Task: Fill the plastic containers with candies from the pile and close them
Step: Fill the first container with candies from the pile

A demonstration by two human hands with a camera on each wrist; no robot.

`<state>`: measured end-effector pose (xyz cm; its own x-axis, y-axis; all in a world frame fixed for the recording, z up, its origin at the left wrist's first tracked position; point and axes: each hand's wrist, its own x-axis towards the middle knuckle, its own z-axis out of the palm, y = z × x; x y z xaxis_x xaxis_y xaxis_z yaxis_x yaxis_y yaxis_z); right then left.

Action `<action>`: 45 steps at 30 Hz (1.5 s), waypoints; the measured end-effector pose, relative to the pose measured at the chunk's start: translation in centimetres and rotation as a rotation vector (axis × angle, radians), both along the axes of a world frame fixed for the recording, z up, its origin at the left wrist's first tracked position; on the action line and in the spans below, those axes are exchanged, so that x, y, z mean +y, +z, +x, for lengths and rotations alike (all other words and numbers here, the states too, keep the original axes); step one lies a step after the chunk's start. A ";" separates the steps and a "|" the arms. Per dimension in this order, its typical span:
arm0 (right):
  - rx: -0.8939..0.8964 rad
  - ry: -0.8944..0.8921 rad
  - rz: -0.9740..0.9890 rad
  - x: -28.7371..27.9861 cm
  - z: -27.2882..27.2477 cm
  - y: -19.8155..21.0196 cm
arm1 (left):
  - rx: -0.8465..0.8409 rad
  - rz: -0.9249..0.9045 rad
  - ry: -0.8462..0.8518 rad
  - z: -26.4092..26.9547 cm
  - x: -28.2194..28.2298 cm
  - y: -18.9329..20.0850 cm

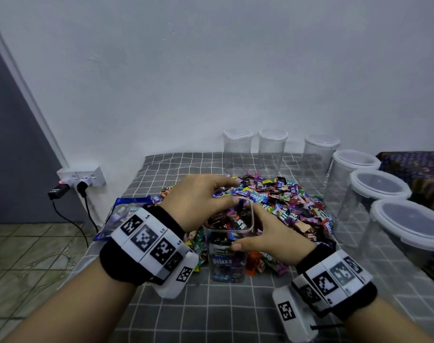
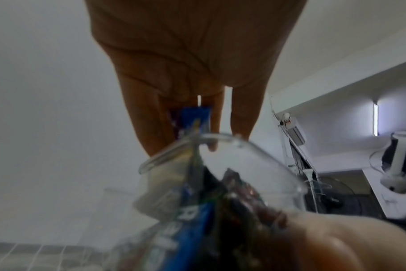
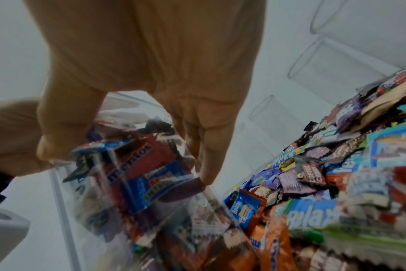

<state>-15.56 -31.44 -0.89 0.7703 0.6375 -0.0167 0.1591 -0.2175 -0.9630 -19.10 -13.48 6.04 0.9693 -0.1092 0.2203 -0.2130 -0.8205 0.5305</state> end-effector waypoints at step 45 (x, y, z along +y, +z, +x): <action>-0.577 0.142 -1.117 0.8 4.0 -3.6 | 0.560 0.669 0.089 1.7 3.7 -9.5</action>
